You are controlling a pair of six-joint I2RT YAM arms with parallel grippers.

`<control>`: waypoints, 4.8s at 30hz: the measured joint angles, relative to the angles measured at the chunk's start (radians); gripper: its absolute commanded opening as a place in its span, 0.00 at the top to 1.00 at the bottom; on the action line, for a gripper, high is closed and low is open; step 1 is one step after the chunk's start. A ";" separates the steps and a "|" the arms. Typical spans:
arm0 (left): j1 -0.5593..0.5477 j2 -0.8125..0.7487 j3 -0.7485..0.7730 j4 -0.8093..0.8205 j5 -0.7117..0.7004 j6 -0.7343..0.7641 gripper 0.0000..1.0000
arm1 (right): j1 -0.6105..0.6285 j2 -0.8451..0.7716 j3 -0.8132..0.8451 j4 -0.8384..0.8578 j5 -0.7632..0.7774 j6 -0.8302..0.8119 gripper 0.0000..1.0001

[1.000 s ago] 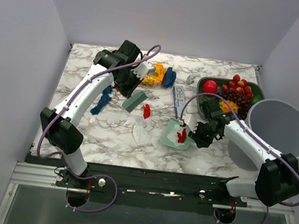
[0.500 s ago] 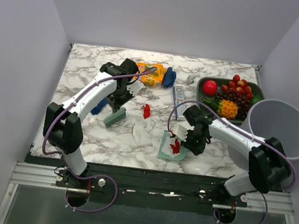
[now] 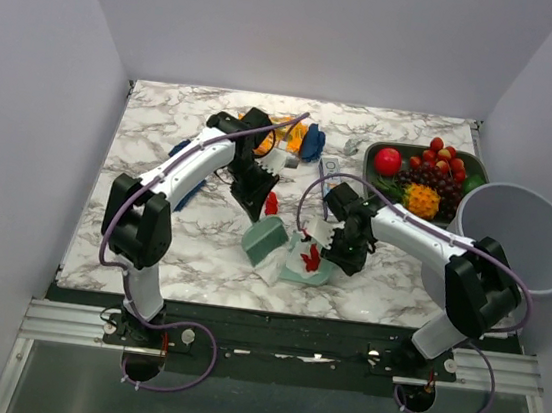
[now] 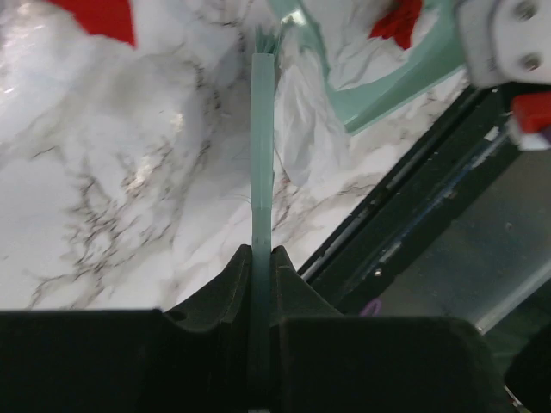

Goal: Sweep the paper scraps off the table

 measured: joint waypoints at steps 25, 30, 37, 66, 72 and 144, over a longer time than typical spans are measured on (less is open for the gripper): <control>-0.027 0.084 0.179 -0.005 0.203 -0.039 1.00 | 0.075 -0.044 -0.012 0.075 -0.135 0.044 0.99; -0.026 0.078 0.213 -0.007 0.179 -0.028 1.00 | 0.075 -0.085 -0.035 0.139 -0.135 0.060 0.99; -0.025 0.072 0.280 -0.020 0.118 -0.014 1.00 | 0.075 -0.121 -0.062 0.195 -0.130 0.079 0.99; -0.002 0.010 0.605 0.036 0.254 -0.039 1.00 | 0.075 -0.322 -0.137 0.360 -0.107 0.106 0.99; 0.092 -0.022 0.613 0.208 0.153 -0.109 1.00 | 0.075 -0.409 -0.096 0.349 -0.063 0.137 0.99; 0.366 -0.016 0.061 0.854 0.260 -0.577 1.00 | -1.005 -0.758 0.320 -0.273 0.731 -0.837 0.99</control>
